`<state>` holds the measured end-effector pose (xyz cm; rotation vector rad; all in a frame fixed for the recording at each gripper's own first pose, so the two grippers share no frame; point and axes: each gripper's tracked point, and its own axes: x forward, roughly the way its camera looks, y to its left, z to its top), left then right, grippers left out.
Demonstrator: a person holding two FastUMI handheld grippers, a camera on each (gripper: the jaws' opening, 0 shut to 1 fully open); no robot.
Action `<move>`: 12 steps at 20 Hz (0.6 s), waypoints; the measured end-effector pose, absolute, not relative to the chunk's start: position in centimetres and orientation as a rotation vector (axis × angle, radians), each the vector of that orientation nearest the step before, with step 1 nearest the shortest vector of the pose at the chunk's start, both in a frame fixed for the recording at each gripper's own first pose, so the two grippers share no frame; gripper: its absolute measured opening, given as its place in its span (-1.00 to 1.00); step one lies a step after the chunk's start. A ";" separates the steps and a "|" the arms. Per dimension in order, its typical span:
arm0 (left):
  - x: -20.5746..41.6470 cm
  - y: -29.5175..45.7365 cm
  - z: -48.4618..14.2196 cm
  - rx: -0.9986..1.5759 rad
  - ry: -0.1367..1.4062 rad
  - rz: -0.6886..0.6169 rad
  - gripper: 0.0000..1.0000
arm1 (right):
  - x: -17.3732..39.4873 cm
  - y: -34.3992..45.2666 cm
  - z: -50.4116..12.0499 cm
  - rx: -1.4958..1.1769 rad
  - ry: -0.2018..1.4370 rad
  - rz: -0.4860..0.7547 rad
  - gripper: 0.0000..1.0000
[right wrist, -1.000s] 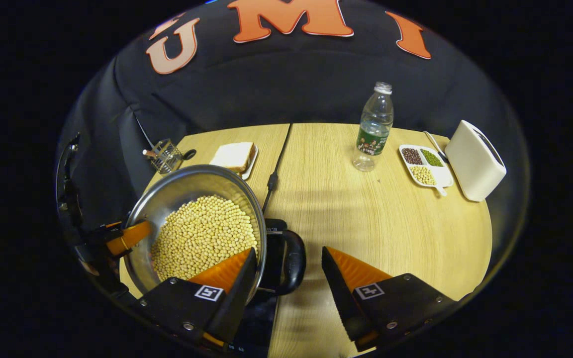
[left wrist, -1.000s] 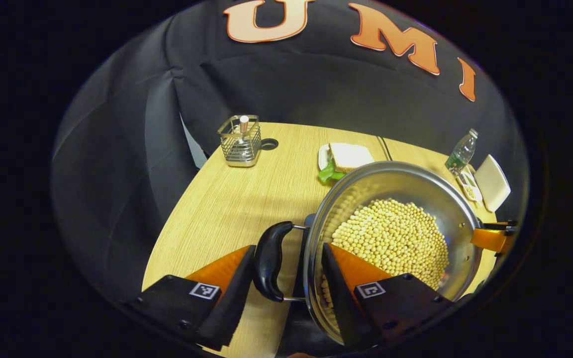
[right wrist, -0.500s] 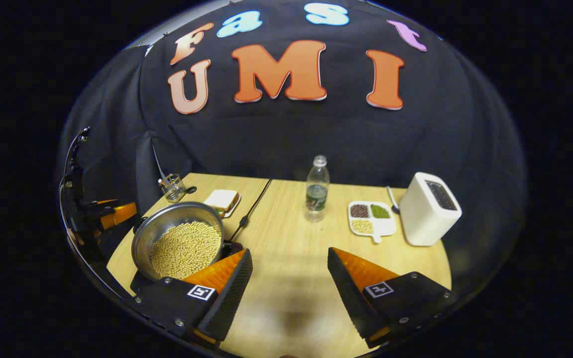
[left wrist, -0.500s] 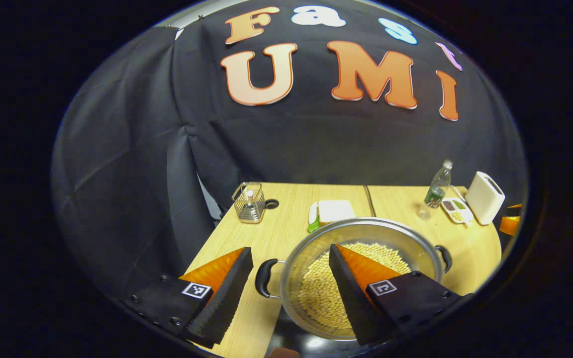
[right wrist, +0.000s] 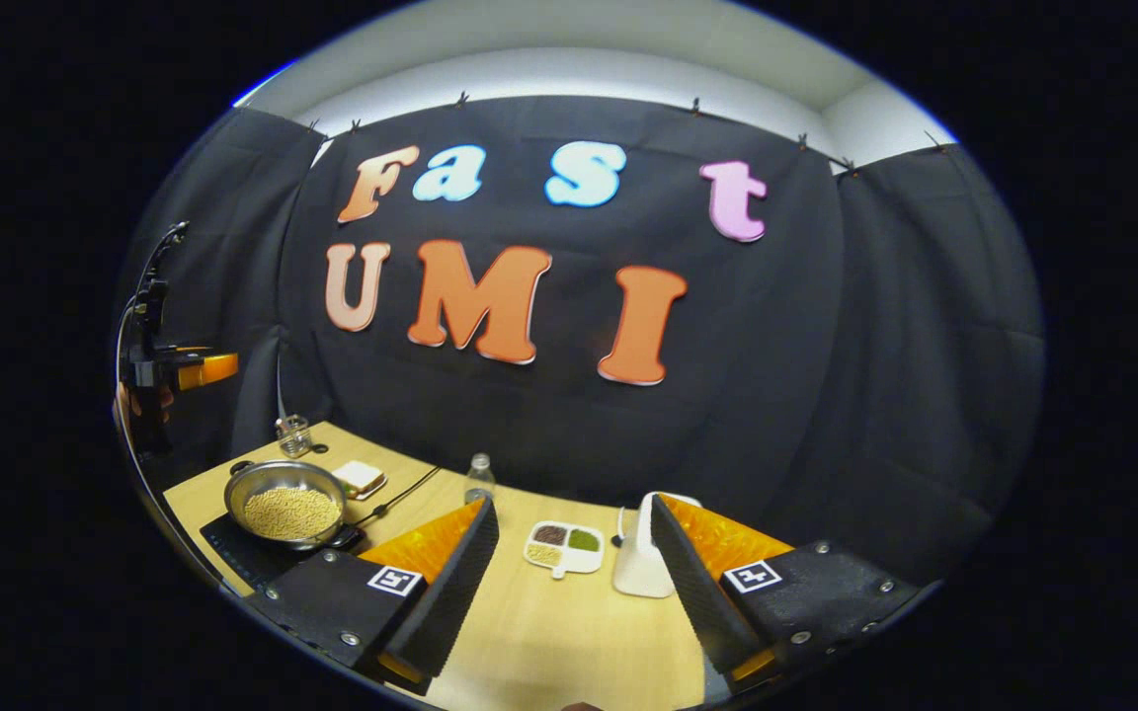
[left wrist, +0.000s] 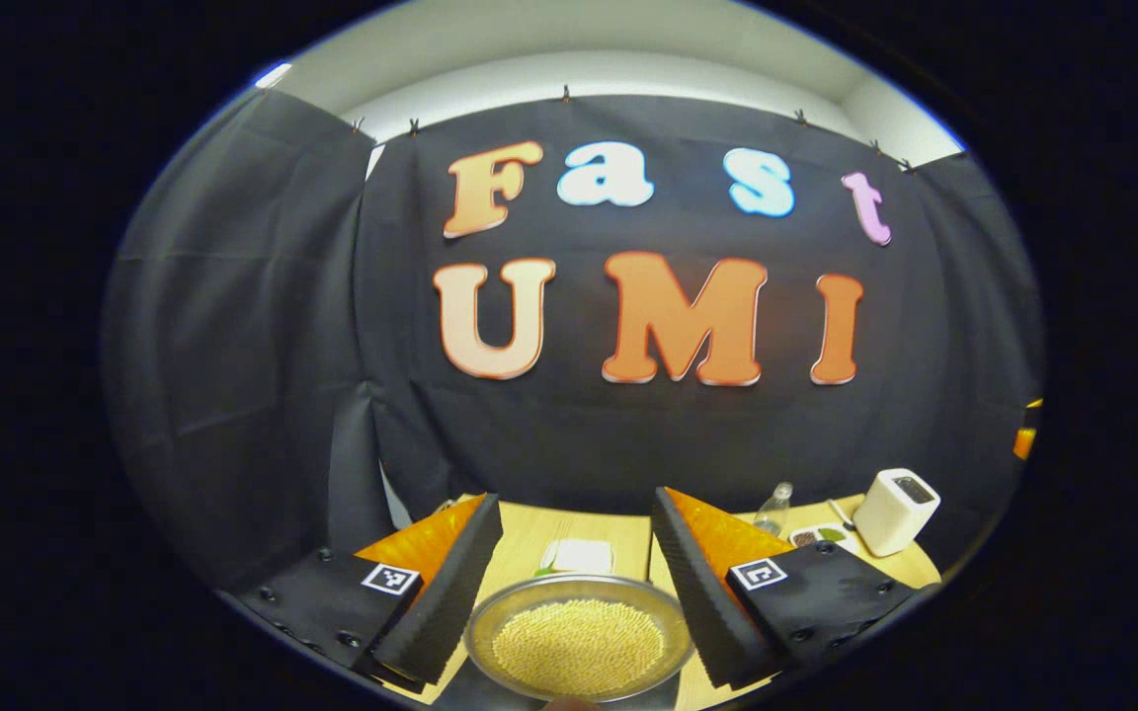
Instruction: First push the handle of the pot to place it horizontally, then grasp the pot with both hands and set it on the induction cooktop.
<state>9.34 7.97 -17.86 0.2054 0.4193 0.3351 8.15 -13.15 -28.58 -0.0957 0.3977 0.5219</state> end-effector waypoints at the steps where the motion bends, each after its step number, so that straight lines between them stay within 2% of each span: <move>1: 10.2 6.5 -16.0 0.205 0.376 0.319 0.97 | 8.8 -15.1 -27.7 -0.122 0.364 0.497 0.91; 2: 10.9 5.1 -14.2 0.200 0.334 0.306 1.00 | 9.4 -16.8 -26.3 -0.147 0.324 0.473 0.90; 3: 11.4 3.9 -12.6 0.194 0.301 0.287 0.90 | 10.1 -18.1 -24.6 -0.163 0.281 0.456 0.91; 5: 12.8 1.9 -9.3 0.182 0.238 0.255 1.00 | 10.6 -19.2 -21.3 -0.150 0.218 0.440 0.91; 10: 15.7 -1.0 -2.6 0.077 0.135 0.183 1.00 | 11.0 -20.3 -14.2 -0.075 0.131 0.412 0.96; 11: 15.8 -1.3 -1.1 0.064 0.120 0.170 0.90 | 11.2 -20.4 -13.0 -0.073 0.107 0.408 0.96; 12: 15.9 -1.3 -0.1 0.065 0.108 0.163 0.90 | 11.4 -20.4 -11.7 -0.066 0.083 0.403 0.91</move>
